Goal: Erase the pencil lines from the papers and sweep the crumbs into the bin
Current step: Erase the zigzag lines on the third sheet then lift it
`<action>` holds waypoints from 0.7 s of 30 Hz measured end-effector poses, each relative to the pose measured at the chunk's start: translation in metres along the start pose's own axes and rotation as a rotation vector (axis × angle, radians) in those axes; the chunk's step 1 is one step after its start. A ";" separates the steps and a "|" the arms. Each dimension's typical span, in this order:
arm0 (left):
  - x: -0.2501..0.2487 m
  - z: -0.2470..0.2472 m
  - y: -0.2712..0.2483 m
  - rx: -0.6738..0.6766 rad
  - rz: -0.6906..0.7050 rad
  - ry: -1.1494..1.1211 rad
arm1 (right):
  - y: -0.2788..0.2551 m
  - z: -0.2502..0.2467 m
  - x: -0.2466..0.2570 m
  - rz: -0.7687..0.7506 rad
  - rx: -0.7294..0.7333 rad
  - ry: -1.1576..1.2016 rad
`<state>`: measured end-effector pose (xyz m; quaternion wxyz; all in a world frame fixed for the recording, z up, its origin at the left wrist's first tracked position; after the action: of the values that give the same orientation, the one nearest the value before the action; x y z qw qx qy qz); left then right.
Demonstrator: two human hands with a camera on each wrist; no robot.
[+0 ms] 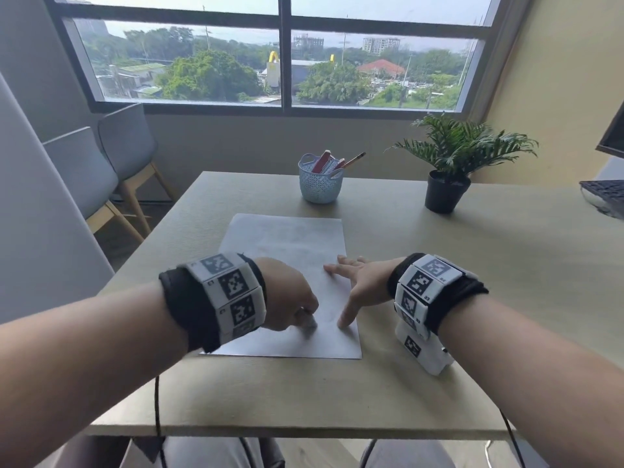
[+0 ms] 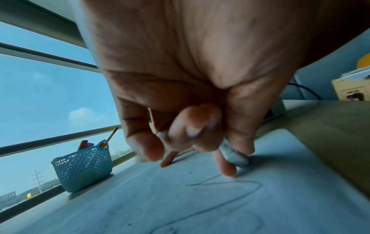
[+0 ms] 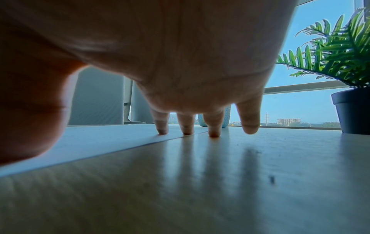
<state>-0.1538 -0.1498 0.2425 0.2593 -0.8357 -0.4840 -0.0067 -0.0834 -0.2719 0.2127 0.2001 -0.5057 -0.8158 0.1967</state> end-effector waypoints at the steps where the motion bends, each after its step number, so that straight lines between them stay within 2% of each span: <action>1: -0.003 0.002 -0.003 0.005 0.013 0.012 | 0.001 0.000 0.000 0.001 0.000 0.000; 7: 0.011 -0.005 0.005 -0.024 -0.066 -0.038 | 0.000 0.001 0.000 0.001 0.008 0.026; 12: 0.002 0.002 -0.002 -0.002 0.004 -0.009 | 0.001 0.001 0.000 0.002 0.007 0.016; 17: 0.019 -0.003 0.000 -0.026 -0.074 -0.034 | 0.001 0.000 0.001 -0.002 0.002 -0.014; 21: 0.013 0.006 -0.004 0.000 -0.022 -0.031 | 0.001 0.000 0.001 0.001 -0.005 -0.018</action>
<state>-0.1520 -0.1348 0.2424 0.2518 -0.8303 -0.4972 0.0032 -0.0830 -0.2704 0.2126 0.1914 -0.5051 -0.8177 0.1991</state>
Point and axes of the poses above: each hand's wrist, its own y-axis towards the middle knuckle, its own z-axis out of the palm, x = y × z, the point moved 5 cm from there along y, towards the middle knuckle, and after that the axes turned 1 degree about -x, right-handed, at the moved point
